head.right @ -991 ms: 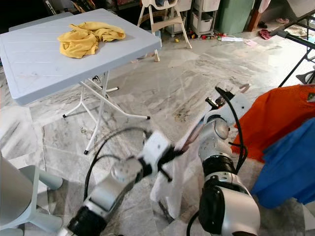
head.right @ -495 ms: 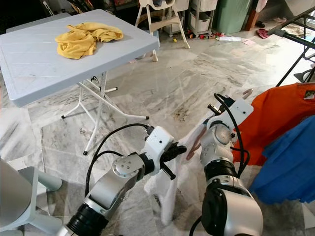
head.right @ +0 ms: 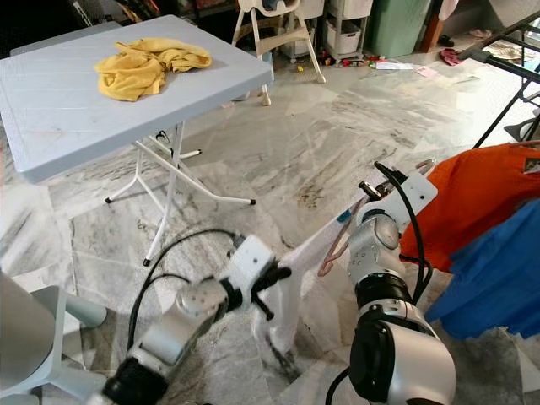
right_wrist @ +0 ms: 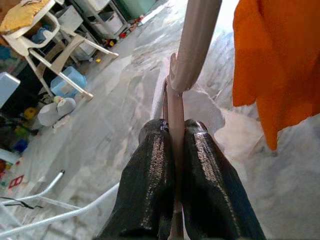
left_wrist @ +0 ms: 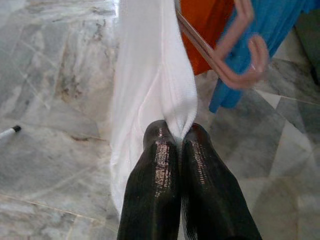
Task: Hang hanger
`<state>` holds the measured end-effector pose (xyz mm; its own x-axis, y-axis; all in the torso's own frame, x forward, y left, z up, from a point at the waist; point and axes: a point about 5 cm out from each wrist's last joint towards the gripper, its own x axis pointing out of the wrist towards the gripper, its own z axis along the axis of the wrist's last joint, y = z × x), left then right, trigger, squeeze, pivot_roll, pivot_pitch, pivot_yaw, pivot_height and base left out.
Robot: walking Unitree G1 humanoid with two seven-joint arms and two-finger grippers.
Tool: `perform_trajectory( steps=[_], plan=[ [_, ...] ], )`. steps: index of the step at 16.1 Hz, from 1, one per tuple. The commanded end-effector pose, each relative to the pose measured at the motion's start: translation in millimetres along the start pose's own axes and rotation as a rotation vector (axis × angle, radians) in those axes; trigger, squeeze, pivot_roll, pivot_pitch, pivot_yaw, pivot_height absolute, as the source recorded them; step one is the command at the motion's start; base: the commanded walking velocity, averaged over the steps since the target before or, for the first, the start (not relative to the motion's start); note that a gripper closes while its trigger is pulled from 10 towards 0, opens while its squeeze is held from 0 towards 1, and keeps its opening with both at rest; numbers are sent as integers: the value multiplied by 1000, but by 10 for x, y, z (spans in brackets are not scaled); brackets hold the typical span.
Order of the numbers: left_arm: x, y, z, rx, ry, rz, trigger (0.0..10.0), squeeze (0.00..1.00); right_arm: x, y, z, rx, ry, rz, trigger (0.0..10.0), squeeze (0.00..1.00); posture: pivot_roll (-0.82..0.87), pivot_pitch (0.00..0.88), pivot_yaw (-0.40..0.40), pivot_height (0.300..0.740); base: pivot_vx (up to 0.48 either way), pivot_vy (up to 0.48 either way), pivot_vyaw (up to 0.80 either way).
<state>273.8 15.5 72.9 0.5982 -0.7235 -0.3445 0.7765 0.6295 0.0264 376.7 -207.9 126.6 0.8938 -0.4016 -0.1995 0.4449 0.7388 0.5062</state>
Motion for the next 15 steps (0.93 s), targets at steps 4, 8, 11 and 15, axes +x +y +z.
perform_trajectory(
  steps=[4, 8, 11, 15],
  plan=[
    [60, -151, -112, 13, 23, -37, 10000, 0, 34, 123, 137, 87, -20, 19, 10000, 0, -46, 75, 46, 740, 0, 0, 0],
    [147, -227, -151, 39, 34, -55, 10000, 0, 31, 194, 151, 112, -11, 37, 10000, 0, -58, 75, 46, 740, 0, 0, 0],
    [187, -260, -42, 47, -3, -73, 10000, 0, 27, 144, 118, 85, -10, 30, 10000, 0, -57, 75, 45, 740, 0, 0, 0],
    [270, -360, 350, -25, -123, -109, 10000, 0, -36, 92, -9, -21, -46, 32, 10000, 0, -51, 73, 46, 740, 0, 0, 0]
  ],
)
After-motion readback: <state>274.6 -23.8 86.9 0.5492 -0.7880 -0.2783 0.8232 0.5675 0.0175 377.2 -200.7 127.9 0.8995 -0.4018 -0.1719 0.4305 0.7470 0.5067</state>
